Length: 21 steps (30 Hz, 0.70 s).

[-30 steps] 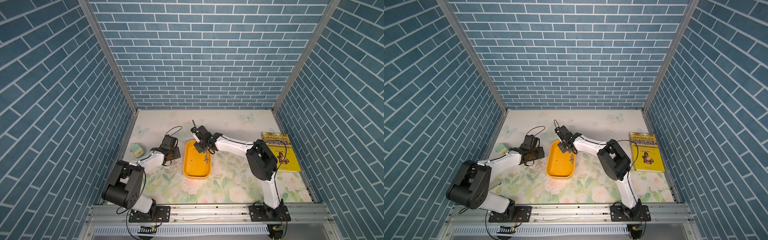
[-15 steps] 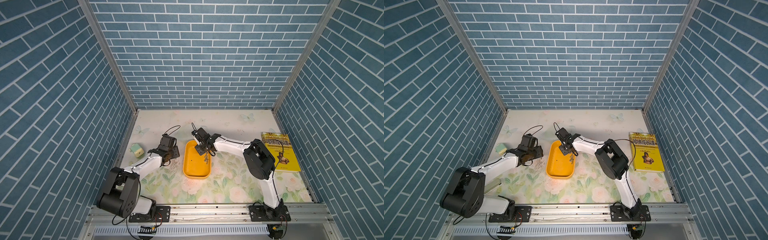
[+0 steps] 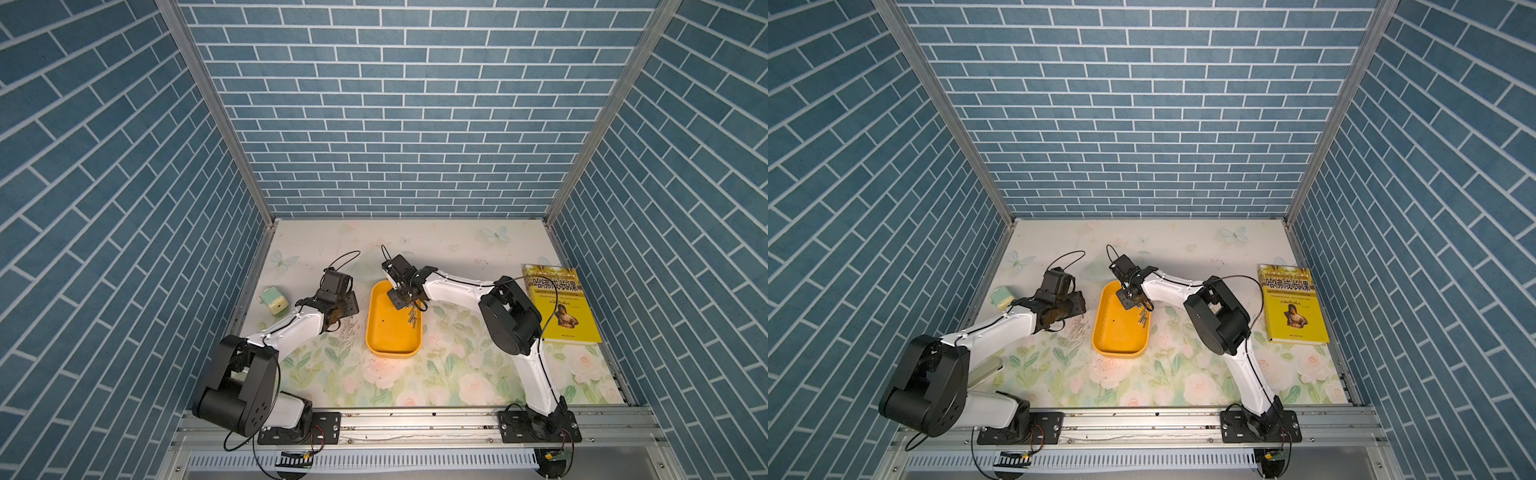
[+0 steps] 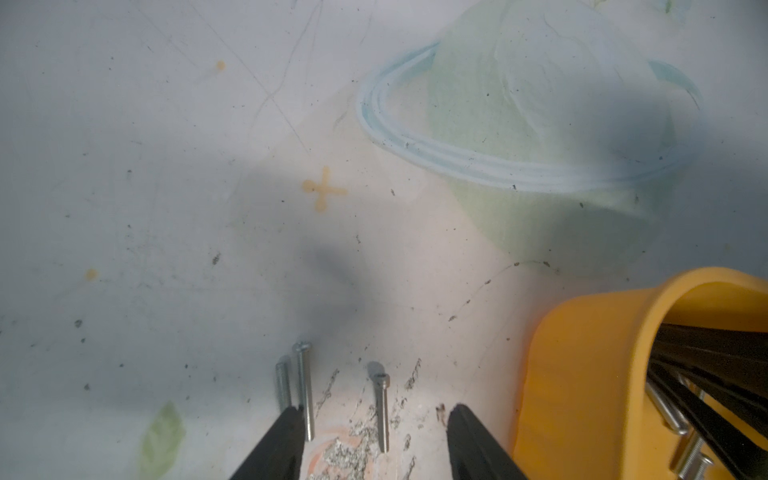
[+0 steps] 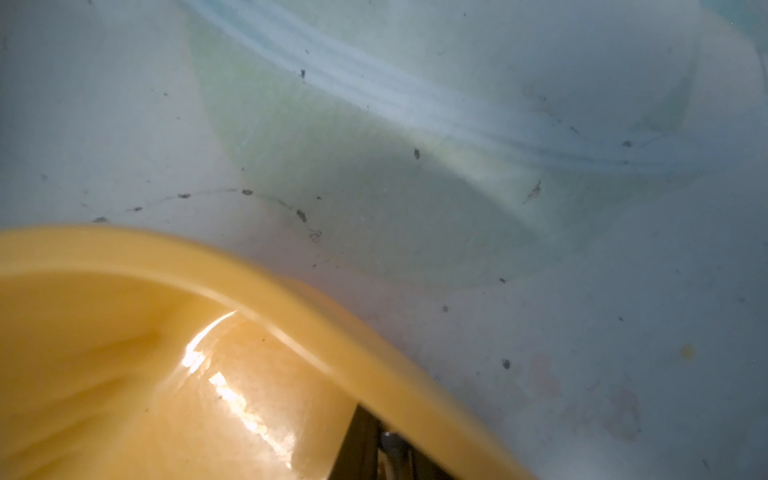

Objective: Take out the screws from the storage box
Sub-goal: Pick up the screw from the storage box.

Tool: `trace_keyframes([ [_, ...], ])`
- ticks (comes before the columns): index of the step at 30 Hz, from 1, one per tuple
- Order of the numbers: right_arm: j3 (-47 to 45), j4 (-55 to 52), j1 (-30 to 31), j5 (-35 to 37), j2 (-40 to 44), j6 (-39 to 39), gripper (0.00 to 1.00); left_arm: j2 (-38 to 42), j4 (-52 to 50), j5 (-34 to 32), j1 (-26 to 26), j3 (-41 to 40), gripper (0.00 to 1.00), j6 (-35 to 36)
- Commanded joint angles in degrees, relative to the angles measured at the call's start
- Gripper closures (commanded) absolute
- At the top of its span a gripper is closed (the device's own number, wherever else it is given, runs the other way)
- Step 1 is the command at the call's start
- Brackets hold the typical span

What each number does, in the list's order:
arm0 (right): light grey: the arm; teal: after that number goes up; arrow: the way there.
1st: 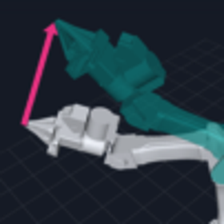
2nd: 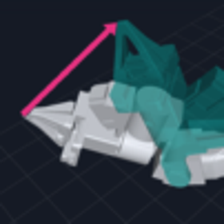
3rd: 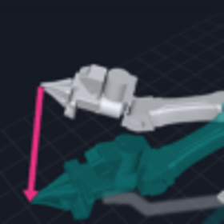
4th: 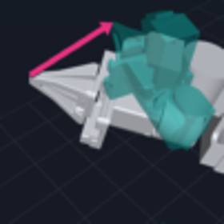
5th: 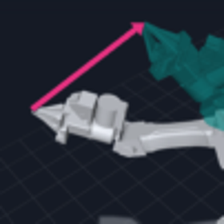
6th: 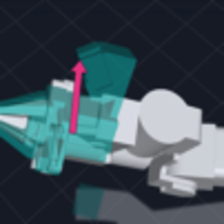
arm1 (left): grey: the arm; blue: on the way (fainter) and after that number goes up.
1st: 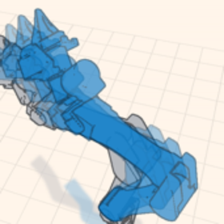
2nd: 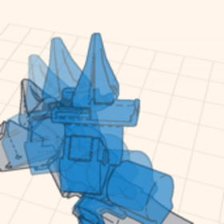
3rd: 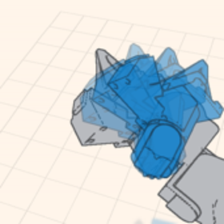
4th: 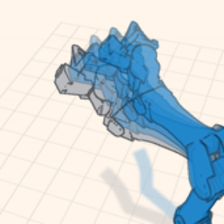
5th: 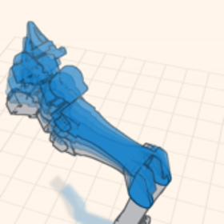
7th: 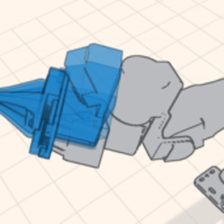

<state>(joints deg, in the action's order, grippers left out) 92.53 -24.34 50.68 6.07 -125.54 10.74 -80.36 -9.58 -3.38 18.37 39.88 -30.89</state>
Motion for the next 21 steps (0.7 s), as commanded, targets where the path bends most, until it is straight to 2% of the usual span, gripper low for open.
trace_keyframes([
  [1, -0.1, -2.4, -0.1, -1.4, -2.5, 1.1, 0.94, 0.5, -1.1, -0.4, -0.3, -0.5, 0.4, -0.1],
  [4, -0.5, -1.4, -0.1, -1.8, -1.8, 0.9, 1.0, 0.6, -1.0, -0.4, -0.3, -0.6, 0.4, -0.2],
  [12, -0.3, 4.8, -0.1, -3.0, 3.4, -1.2, 1.0, 2.3, -0.4, 0.7, -0.3, -1.0, 0.41, 0.3],
  [21, -1.4, 11.5, -0.1, -1.2, 9.8, -3.8, 1.0, 7.3, -0.7, -2.0, -0.3, -1.8, 0.4, 0.9],
])
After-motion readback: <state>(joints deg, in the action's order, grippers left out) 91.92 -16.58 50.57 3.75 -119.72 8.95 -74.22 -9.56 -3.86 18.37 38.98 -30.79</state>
